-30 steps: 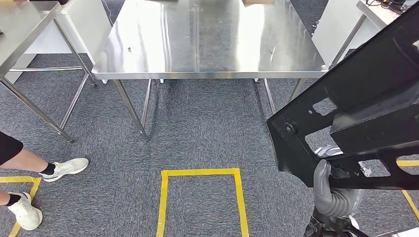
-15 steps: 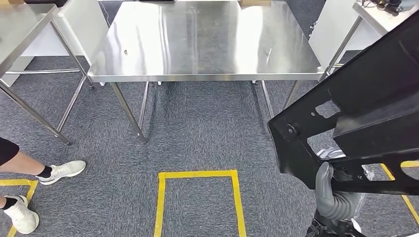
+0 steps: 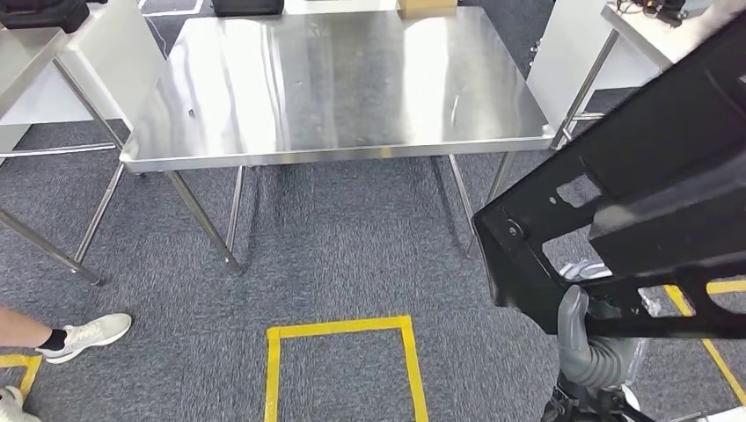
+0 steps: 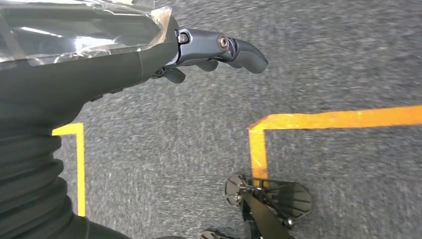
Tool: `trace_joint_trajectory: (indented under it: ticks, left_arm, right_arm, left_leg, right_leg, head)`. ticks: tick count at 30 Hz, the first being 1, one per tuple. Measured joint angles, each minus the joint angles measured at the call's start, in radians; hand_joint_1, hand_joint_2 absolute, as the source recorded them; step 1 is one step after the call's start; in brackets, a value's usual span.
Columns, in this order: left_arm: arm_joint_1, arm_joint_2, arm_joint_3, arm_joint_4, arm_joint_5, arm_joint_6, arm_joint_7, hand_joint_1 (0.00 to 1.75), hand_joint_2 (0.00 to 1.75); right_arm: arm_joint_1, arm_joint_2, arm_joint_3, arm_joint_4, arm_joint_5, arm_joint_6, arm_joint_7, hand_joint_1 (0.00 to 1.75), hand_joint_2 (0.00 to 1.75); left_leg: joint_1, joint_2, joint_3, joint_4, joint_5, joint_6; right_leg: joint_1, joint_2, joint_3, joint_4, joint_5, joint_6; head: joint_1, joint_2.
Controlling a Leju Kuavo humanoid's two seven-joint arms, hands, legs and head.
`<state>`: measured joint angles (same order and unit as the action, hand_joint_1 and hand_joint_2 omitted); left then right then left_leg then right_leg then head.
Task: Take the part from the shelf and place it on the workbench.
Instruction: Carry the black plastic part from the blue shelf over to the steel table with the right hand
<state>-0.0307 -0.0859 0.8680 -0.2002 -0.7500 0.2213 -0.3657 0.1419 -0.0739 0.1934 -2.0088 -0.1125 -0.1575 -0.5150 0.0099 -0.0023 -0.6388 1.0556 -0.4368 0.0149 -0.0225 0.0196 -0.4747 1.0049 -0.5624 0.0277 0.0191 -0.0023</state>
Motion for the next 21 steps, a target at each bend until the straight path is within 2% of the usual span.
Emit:
trace_joint_trajectory:
  ticks: [3, 4, 5, 6, 8, 9, 10, 11, 12, 13, 14, 15, 16, 18, 19, 21]
  left_arm:
    - [-0.001, -0.001, 0.000, 0.000, 0.000, 0.000, -0.002, 0.00, 1.75]
    - [-0.001, -0.001, 0.000, 0.000, 0.000, 0.000, -0.002, 0.00, 1.75]
    - [-0.001, -0.001, 0.000, 0.000, 0.000, 0.000, -0.003, 0.00, 1.75]
    - [-0.001, -0.001, 0.000, 0.000, 0.000, 0.000, -0.003, 0.00, 1.75]
    - [-0.001, -0.001, 0.001, 0.000, 0.000, 0.000, -0.004, 0.00, 1.75]
    - [0.000, -0.002, 0.001, 0.000, 0.000, 0.000, -0.004, 0.00, 1.75]
    - [0.001, -0.003, 0.001, 0.000, 0.000, 0.000, -0.004, 0.00, 1.75]
    - [0.001, -0.004, 0.001, 0.000, 0.000, 0.000, -0.004, 0.00, 1.75]
    - [0.001, -0.005, 0.001, 0.000, 0.000, 0.000, -0.004, 0.00, 1.75]
    - [0.002, -0.005, 0.001, 0.001, 0.000, 0.000, -0.004, 0.00, 1.75]
    - [0.002, -0.006, 0.001, 0.001, 0.000, 0.000, -0.004, 0.00, 1.75]
    - [0.002, -0.006, 0.001, 0.001, 0.000, 0.000, -0.003, 0.00, 1.75]
    - [0.001, -0.006, 0.001, 0.002, 0.001, 0.000, -0.003, 0.00, 1.75]
    - [-0.002, -0.006, 0.001, 0.002, 0.001, 0.000, -0.003, 0.00, 1.75]
    - [-0.003, -0.006, 0.001, 0.002, 0.001, 0.000, -0.004, 0.00, 1.75]
    - [-0.005, -0.006, 0.000, 0.002, 0.001, 0.000, -0.005, 0.00, 1.75]
  right_arm:
    - [0.000, 0.000, 0.000, 0.000, 0.001, 0.000, 0.000, 1.75, 1.75]
    - [0.000, 0.000, 0.000, 0.000, 0.002, 0.000, 0.001, 1.75, 1.75]
    - [-0.001, -0.001, 0.001, 0.000, 0.003, 0.000, 0.001, 1.75, 1.75]
    - [-0.001, -0.001, 0.001, 0.000, 0.003, 0.000, 0.002, 1.75, 1.75]
    - [0.000, -0.002, 0.002, 0.000, 0.004, 0.000, 0.002, 1.75, 1.75]
    - [0.001, -0.003, 0.002, 0.000, 0.004, 0.000, 0.002, 1.75, 1.75]
    - [0.002, -0.003, 0.002, 0.000, 0.004, -0.001, 0.002, 1.75, 1.75]
    - [0.002, -0.004, 0.002, 0.000, 0.005, -0.001, 0.002, 1.75, 1.75]
    - [0.003, -0.004, 0.002, 0.000, 0.005, -0.001, 0.002, 1.75, 1.75]
    - [0.003, -0.004, 0.002, 0.001, 0.005, -0.001, 0.002, 1.75, 1.75]
    - [0.004, -0.005, 0.002, 0.001, 0.005, -0.001, 0.002, 1.75, 1.75]
    - [0.005, -0.005, 0.002, 0.001, 0.005, -0.001, 0.002, 1.75, 1.75]
    - [0.005, -0.005, 0.002, 0.001, 0.004, -0.001, 0.002, 1.75, 1.75]
    - [0.005, -0.005, 0.003, 0.000, 0.004, -0.001, 0.003, 1.75, 1.75]
    - [0.005, -0.005, 0.002, 0.000, 0.005, -0.001, 0.004, 1.75, 1.75]
    - [0.005, -0.005, 0.002, 0.000, 0.005, -0.001, 0.004, 1.75, 1.75]
  left_leg:
    - [-0.005, -0.001, 0.025, -0.021, -0.019, 0.018]
    - [-0.003, -0.001, 0.037, -0.028, -0.023, 0.024]
    - [-0.001, -0.001, 0.050, -0.032, -0.028, 0.030]
    - [0.000, -0.001, 0.060, -0.035, -0.035, 0.034]
    - [0.000, -0.002, 0.078, -0.036, -0.053, 0.040]
    - [-0.001, -0.002, 0.089, -0.036, -0.063, 0.040]
    - [-0.001, -0.003, 0.103, -0.036, -0.074, 0.040]
    - [-0.001, -0.004, 0.120, -0.036, -0.088, 0.039]
    - [-0.001, -0.004, 0.138, -0.036, -0.101, 0.037]
    - [-0.002, -0.005, 0.155, -0.036, -0.115, 0.034]
    - [-0.003, -0.005, 0.170, -0.036, -0.130, 0.030]
    - [-0.004, -0.004, 0.179, -0.039, -0.142, 0.024]
    - [-0.006, -0.003, 0.189, -0.040, -0.149, 0.018]
    - [-0.007, -0.001, 0.195, -0.031, -0.146, 0.007]
    - [-0.006, 0.000, 0.187, -0.005, -0.135, 0.003]
    - [-0.004, -0.001, 0.124, 0.096, -0.130, -0.004]
  right_leg:
    - [0.003, 0.000, 0.019, 0.004, 0.002, 0.021]
    - [0.003, -0.003, 0.012, 0.029, 0.003, 0.025]
    - [0.004, -0.006, -0.011, 0.069, -0.001, 0.026]
    - [0.002, -0.009, -0.050, 0.127, -0.011, 0.025]
    - [0.003, -0.010, -0.143, 0.247, -0.047, 0.019]
    - [0.004, -0.010, -0.182, 0.280, -0.065, 0.018]
    - [0.005, -0.010, -0.206, 0.283, -0.071, 0.020]
    - [0.005, -0.011, -0.215, 0.254, -0.060, 0.026]
    - [0.006, -0.012, -0.210, 0.199, -0.028, 0.034]
    - [0.006, -0.016, -0.199, 0.137, 0.026, 0.044]
    - [0.008, -0.021, -0.189, 0.087, 0.073, 0.046]
    - [0.012, -0.023, -0.178, 0.057, 0.108, 0.040]
    - [0.015, -0.024, -0.170, 0.044, 0.128, 0.029]
    - [0.014, -0.017, -0.149, 0.034, 0.122, 0.003]
    - [0.009, -0.015, -0.137, 0.027, 0.117, -0.007]
    - [0.002, -0.013, -0.109, 0.017, 0.103, -0.024]
  head:
    - [-0.001, 0.000]
    - [-0.001, 0.000]
    - [0.001, 0.000]
    - [0.002, 0.000]
    - [0.005, 0.000]
    - [0.004, 0.000]
    - [0.005, 0.000]
    - [0.005, 0.000]
    - [0.005, 0.000]
    - [0.006, 0.000]
    - [0.006, 0.000]
    - [0.005, 0.000]
    - [0.005, 0.000]
    - [0.003, 0.000]
    - [0.002, 0.000]
    - [0.000, 0.000]
